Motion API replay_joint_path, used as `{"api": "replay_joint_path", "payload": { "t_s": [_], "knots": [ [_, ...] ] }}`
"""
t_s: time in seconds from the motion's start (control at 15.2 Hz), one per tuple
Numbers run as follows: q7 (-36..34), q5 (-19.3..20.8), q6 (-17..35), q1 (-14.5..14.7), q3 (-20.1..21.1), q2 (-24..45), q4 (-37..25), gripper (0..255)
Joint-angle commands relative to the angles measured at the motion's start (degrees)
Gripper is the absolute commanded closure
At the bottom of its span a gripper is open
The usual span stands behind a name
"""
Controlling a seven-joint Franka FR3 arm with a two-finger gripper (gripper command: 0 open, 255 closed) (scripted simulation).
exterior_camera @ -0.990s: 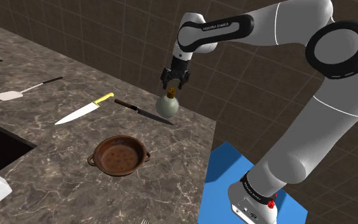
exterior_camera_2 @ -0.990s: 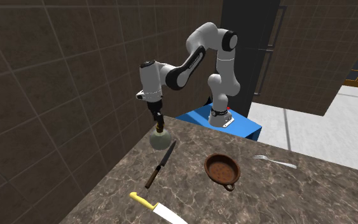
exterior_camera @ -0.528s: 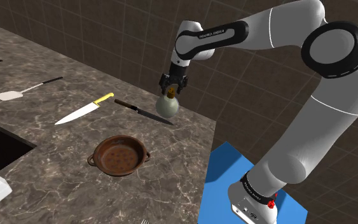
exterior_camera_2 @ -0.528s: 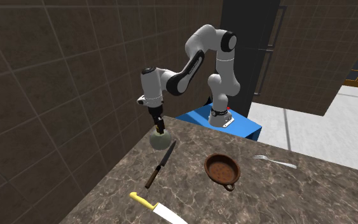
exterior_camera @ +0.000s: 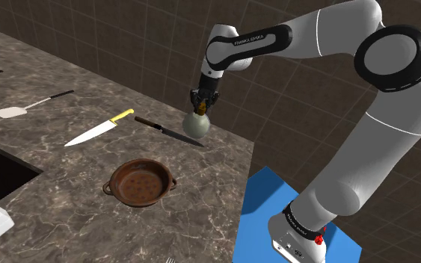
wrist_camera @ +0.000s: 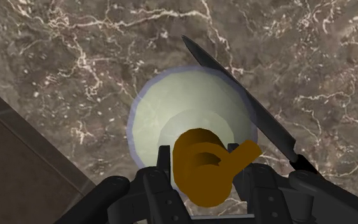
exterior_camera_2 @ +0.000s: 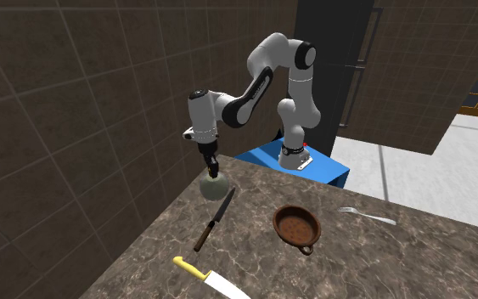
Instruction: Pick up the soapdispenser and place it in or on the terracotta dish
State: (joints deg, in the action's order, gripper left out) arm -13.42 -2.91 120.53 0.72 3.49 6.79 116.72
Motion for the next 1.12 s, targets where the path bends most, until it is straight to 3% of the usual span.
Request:
{"api": "replay_joint_path", "payload": {
  "t_s": [0.0, 0.4, 1.06],
  "knots": [
    [0.00, 0.01, 0.00, -0.01, -0.01, 0.02, 0.03, 255],
    [0.00, 0.01, 0.01, -0.01, -0.01, 0.03, 0.03, 255],
    [-0.24, 0.00, -7.23, -0.07, -0.04, -2.81, -4.38, 255]
  ]
}}
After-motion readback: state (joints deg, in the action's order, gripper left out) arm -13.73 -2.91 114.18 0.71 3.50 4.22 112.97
